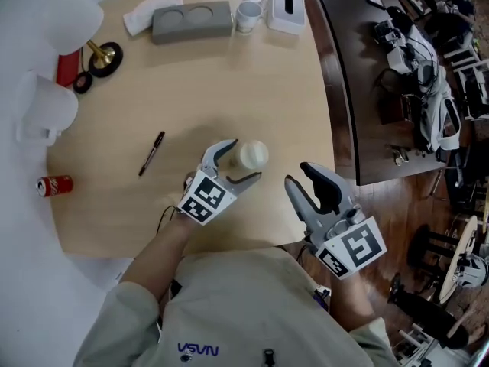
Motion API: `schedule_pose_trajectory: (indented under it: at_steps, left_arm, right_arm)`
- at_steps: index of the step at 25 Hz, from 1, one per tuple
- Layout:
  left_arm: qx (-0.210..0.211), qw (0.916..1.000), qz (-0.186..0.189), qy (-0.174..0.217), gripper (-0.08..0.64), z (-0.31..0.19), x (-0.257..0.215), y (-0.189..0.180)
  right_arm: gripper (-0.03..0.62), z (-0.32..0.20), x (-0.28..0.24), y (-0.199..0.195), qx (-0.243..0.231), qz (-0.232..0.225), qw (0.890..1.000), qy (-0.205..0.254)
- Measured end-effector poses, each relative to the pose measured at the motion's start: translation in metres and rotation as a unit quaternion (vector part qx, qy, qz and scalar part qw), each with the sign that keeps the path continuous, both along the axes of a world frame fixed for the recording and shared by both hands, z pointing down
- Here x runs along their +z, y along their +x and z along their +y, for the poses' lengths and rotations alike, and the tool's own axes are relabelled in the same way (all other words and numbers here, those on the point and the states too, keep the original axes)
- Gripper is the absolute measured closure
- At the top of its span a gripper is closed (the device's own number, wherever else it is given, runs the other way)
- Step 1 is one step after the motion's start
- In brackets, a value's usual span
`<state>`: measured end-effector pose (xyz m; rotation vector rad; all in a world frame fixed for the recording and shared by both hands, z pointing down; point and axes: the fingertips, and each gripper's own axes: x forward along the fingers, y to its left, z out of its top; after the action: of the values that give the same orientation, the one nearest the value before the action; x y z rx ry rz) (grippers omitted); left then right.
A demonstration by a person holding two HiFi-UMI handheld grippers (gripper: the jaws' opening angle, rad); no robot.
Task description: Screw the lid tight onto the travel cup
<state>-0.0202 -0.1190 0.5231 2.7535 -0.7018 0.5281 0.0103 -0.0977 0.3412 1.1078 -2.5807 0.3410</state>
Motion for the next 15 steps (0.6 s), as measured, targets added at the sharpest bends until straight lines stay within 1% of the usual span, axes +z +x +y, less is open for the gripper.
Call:
schedule_pose_trajectory:
  at_steps: [4, 8, 11, 13, 15]
  left_arm:
    - [0.022, 0.9996, -0.017, -0.005, 0.177, -0.004, 0.009, 0.009]
    - [0.036, 0.9989, -0.025, -0.015, 0.247, -0.007, 0.018, 0.012]
    - [0.044, 0.9981, -0.038, -0.020, 0.255, -0.008, 0.018, 0.010]
    - [0.056, 0.9965, -0.050, -0.036, 0.241, -0.005, 0.017, 0.006]
    - [0.068, 0.9948, -0.046, -0.059, 0.238, 0.000, 0.009, 0.000]
  right_arm:
    - [0.463, -0.008, 0.007, 0.004, -0.007, 0.000, 1.000, -0.007]
    - [0.463, -0.016, 0.016, 0.005, -0.011, -0.008, 1.000, -0.017]
    - [0.463, -0.021, 0.019, 0.004, -0.017, -0.016, 0.999, -0.022]
    - [0.463, -0.022, 0.018, 0.004, -0.021, -0.025, 0.999, -0.023]
    - [0.463, -0.022, 0.015, 0.002, -0.030, -0.037, 0.999, -0.023]
